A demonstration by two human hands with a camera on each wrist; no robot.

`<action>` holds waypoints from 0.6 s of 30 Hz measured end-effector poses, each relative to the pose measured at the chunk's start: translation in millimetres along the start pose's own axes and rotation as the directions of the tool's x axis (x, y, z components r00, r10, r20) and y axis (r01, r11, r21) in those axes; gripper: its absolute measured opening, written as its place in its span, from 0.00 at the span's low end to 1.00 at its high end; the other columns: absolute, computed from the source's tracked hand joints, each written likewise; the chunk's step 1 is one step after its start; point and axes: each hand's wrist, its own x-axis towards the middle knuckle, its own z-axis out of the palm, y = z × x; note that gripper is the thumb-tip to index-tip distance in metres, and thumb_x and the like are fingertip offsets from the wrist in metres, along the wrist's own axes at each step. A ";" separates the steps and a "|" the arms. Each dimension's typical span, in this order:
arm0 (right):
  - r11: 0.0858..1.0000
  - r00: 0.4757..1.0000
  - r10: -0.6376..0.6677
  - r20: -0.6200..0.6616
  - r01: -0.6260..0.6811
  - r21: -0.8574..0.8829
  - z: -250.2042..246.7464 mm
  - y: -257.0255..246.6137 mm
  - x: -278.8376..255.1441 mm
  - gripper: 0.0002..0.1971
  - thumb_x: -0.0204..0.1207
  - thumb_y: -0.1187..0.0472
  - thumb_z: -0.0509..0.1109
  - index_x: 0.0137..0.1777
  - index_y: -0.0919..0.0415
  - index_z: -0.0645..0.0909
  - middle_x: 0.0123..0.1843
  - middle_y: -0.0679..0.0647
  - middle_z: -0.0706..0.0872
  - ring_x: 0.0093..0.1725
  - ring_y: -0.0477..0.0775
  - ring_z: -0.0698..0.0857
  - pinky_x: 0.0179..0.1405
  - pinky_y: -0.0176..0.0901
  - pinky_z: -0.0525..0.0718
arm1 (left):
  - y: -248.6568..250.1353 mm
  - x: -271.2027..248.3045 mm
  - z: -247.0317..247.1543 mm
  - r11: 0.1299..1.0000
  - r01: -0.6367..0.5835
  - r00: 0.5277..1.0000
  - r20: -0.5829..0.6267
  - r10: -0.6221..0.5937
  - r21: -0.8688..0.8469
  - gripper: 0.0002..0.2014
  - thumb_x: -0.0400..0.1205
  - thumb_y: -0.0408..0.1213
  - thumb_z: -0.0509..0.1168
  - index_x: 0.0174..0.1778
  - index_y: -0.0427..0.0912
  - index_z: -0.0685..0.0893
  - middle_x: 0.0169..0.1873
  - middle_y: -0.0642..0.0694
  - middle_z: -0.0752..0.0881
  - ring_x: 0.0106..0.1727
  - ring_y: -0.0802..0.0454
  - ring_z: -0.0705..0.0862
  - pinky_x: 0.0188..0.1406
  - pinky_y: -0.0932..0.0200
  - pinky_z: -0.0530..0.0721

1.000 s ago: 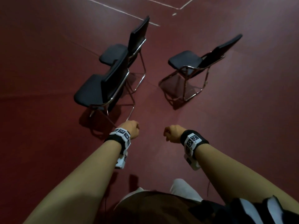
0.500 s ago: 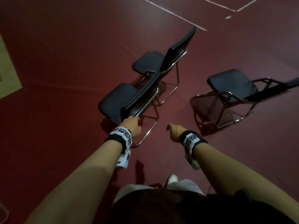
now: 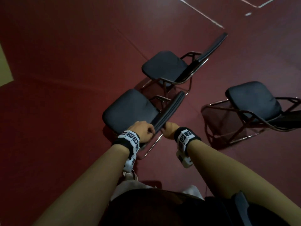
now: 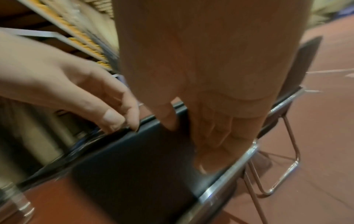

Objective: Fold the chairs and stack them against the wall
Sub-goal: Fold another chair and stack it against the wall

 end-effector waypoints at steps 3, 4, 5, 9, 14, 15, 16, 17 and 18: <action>0.992 0.998 0.047 0.035 -0.051 0.114 8.8 -11.1 14.0 0.17 0.84 0.60 0.59 0.67 0.63 0.82 0.65 0.64 0.86 0.61 0.65 0.87 0.57 0.51 0.88 | -8.9 8.1 -10.2 0.993 -0.081 0.994 0.062 0.087 -0.088 0.03 0.78 0.47 0.69 0.43 0.57 0.88 0.43 0.58 0.82 0.49 0.54 0.82 0.54 0.51 0.86; 0.985 0.996 0.083 0.035 -0.088 0.148 6.7 -32.0 31.9 0.17 0.83 0.60 0.59 0.67 0.62 0.82 0.65 0.64 0.86 0.60 0.65 0.87 0.52 0.47 0.89 | -35.2 24.9 -28.8 0.984 -0.063 0.989 0.124 0.084 -0.168 0.03 0.77 0.45 0.70 0.40 0.54 0.88 0.40 0.57 0.83 0.43 0.56 0.82 0.51 0.53 0.85; 0.978 0.992 0.114 0.046 -0.120 0.172 1.5 -51.2 43.9 0.18 0.84 0.59 0.59 0.68 0.62 0.81 0.66 0.65 0.85 0.61 0.65 0.86 0.52 0.45 0.88 | -55.0 37.4 -46.0 0.971 -0.057 0.981 0.169 0.097 -0.232 0.06 0.77 0.44 0.70 0.35 0.52 0.86 0.36 0.56 0.84 0.39 0.57 0.82 0.47 0.56 0.83; 0.957 0.985 0.168 -0.030 -0.155 0.244 -34.8 -113.7 92.1 0.26 0.83 0.47 0.58 0.72 0.66 0.77 0.69 0.68 0.82 0.66 0.68 0.83 0.66 0.51 0.81 | -104.2 80.2 -106.5 0.952 0.029 0.993 0.114 0.006 -0.305 0.16 0.80 0.45 0.68 0.26 0.48 0.77 0.28 0.50 0.78 0.36 0.51 0.78 0.33 0.58 0.71; 0.963 0.991 0.131 0.015 -0.131 0.236 -15.7 -167.1 145.3 0.29 0.80 0.55 0.65 0.79 0.62 0.67 0.73 0.66 0.77 0.70 0.66 0.80 0.69 0.49 0.77 | -183.0 114.1 -141.0 0.948 0.229 0.973 0.040 -0.226 -0.221 0.14 0.84 0.44 0.60 0.39 0.38 0.79 0.41 0.40 0.83 0.47 0.37 0.83 0.41 0.51 0.74; 0.962 0.990 0.137 0.031 -0.141 0.234 -15.0 -163.5 141.7 0.30 0.80 0.57 0.65 0.81 0.60 0.64 0.75 0.65 0.76 0.70 0.65 0.80 0.70 0.49 0.77 | -186.4 114.6 -138.6 0.937 0.255 0.963 -0.023 -0.268 -0.240 0.13 0.85 0.43 0.58 0.47 0.35 0.79 0.46 0.37 0.84 0.50 0.36 0.83 0.45 0.49 0.76; 0.963 0.990 0.132 0.046 -0.139 0.230 -14.2 -162.4 159.3 0.30 0.81 0.57 0.65 0.82 0.59 0.63 0.75 0.65 0.76 0.71 0.64 0.80 0.70 0.50 0.77 | -201.1 125.8 -142.0 0.913 0.317 0.934 -0.084 -0.348 -0.256 0.15 0.85 0.44 0.58 0.55 0.34 0.77 0.50 0.36 0.84 0.52 0.34 0.83 0.49 0.48 0.79; 0.962 0.985 0.158 0.068 -0.169 0.216 -12.9 -160.6 171.3 0.29 0.81 0.57 0.64 0.82 0.58 0.64 0.75 0.64 0.77 0.70 0.64 0.80 0.69 0.50 0.77 | -212.4 135.1 -141.4 0.888 0.365 0.903 -0.128 -0.411 -0.279 0.18 0.85 0.47 0.58 0.61 0.34 0.73 0.54 0.35 0.84 0.54 0.33 0.83 0.53 0.46 0.81; 0.960 0.979 0.182 0.089 -0.197 0.198 -9.7 -153.2 169.5 0.27 0.82 0.57 0.64 0.81 0.59 0.66 0.74 0.63 0.78 0.69 0.63 0.81 0.67 0.50 0.78 | -212.9 135.5 -136.0 0.878 0.390 0.883 -0.158 -0.442 -0.279 0.22 0.84 0.50 0.58 0.65 0.35 0.69 0.58 0.35 0.83 0.57 0.32 0.82 0.57 0.42 0.81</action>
